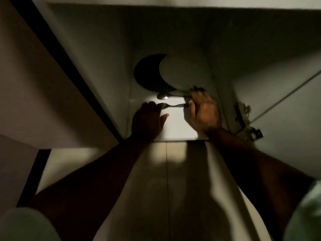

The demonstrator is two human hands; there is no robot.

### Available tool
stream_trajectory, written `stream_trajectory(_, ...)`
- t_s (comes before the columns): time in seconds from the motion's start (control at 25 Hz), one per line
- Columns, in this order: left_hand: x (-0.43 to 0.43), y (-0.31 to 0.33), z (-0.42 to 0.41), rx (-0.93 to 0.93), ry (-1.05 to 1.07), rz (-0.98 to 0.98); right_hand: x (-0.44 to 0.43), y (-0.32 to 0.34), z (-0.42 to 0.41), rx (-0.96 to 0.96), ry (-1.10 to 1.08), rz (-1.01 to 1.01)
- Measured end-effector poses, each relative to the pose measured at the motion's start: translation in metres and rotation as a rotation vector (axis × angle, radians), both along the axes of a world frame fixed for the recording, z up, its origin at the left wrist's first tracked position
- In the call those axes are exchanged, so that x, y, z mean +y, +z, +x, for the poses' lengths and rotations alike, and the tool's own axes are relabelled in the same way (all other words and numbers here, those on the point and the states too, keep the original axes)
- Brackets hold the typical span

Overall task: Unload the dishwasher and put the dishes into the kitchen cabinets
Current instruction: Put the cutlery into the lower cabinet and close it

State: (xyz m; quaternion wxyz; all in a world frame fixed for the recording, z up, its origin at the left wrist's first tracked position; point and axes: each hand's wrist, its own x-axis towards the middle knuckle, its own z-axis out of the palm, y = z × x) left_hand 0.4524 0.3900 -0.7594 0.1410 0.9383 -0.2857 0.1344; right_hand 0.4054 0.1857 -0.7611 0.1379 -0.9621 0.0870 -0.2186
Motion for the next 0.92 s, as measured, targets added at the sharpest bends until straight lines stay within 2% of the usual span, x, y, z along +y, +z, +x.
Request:
stream_trajectory(0.04, 0.004, 0.007, -0.013, -0.063, 0.039, 0.119, 0.007, 0.009, -0.012, 0.035, -0.016, 0.030)
stream_trajectory(0.12, 0.017, 0.025, -0.050, 0.038, 0.094, 0.230, 0.029, 0.021, -0.050, 0.128, 0.011, 0.025)
stream_trajectory(0.28, 0.041, 0.073, -0.126, 0.348, 0.119, 0.222, 0.069, 0.065, -0.133, 0.288, 0.071, -0.007)
stream_trajectory(0.44, 0.074, 0.151, -0.214, 0.453, 0.088, 0.290, 0.096, 0.137, -0.214, 0.454, 0.024, 0.091)
stream_trajectory(0.76, 0.113, 0.327, -0.334, 0.631, 0.125, 0.317, 0.152, 0.311, -0.352, 0.496, -0.020, 0.209)
stream_trajectory(0.92, 0.128, 0.381, -0.383, 0.668, 0.158, 0.288, 0.178, 0.364, -0.397, 0.539, -0.044, 0.224)
